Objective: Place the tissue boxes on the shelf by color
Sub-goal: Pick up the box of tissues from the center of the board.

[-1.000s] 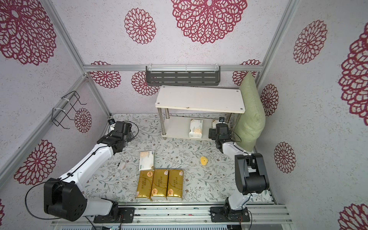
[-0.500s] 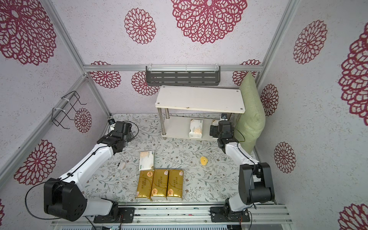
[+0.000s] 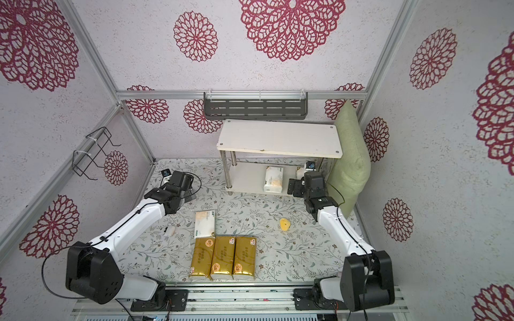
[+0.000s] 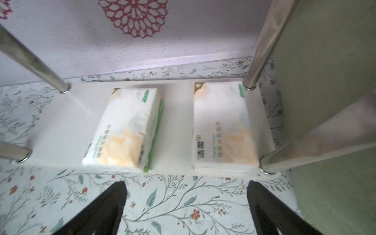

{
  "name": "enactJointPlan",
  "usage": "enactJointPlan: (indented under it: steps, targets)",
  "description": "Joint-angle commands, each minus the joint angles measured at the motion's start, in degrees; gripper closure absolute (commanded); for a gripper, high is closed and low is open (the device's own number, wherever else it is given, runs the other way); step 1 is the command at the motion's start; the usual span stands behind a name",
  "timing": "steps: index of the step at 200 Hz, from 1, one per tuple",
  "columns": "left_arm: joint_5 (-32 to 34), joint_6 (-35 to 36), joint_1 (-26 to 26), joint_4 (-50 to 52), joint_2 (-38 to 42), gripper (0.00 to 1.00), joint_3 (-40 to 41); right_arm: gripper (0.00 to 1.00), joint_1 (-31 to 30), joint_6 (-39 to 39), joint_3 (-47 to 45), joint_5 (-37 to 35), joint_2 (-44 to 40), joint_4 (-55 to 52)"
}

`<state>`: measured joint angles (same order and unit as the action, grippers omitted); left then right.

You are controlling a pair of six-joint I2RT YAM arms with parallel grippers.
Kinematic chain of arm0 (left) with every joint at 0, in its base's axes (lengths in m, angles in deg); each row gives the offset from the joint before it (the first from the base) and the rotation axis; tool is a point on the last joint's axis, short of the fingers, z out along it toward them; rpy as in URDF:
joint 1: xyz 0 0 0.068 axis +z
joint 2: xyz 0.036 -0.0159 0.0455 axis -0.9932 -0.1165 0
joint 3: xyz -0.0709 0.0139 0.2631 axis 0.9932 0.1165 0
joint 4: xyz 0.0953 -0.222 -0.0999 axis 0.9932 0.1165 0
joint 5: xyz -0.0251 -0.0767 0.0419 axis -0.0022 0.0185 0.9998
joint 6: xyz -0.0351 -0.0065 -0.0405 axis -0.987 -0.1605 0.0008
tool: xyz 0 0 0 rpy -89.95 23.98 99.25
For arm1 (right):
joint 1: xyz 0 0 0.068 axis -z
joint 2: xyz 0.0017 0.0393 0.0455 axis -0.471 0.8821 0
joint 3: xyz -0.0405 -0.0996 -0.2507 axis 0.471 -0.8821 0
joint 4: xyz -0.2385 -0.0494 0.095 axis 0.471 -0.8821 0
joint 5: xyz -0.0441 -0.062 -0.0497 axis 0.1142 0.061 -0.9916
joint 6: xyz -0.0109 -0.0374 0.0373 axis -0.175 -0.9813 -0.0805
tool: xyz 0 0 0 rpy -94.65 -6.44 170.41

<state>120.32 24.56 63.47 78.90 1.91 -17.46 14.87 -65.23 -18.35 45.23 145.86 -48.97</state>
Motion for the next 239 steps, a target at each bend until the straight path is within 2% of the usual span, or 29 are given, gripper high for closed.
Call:
enactJointPlan:
  steps: [1,42,70,99,129,174,239]
  targets:
    - [-1.3,-2.6,-2.4,4.4,-1.2,0.03,1.2,0.01,-2.6,1.8,-2.4,1.2,-2.9,-1.5]
    - [-6.1,-3.7,-7.0,2.9,0.4,0.03,7.5,0.01,-4.9,4.0,-8.9,2.4,-6.3,1.3]
    - [-9.2,-5.4,-9.7,1.7,2.0,0.03,10.1,0.01,-6.6,4.3,-9.7,1.7,-5.4,2.2]
    - [-8.5,-7.9,-13.6,3.5,2.7,0.03,10.8,0.01,-7.8,4.6,-9.7,1.4,-4.3,3.3]
    - [-8.5,-7.6,-16.6,0.8,3.7,0.03,14.1,0.01,-8.5,4.7,-9.9,1.5,-3.1,4.3]
    - [-9.7,-5.7,-17.5,-3.1,3.3,0.03,18.0,0.01,-9.4,4.6,-9.6,1.4,-2.2,5.1]
    - [-12.3,-3.1,-18.6,-10.8,8.5,0.03,22.3,0.01,-10.3,4.7,-9.6,1.3,-1.6,5.5]
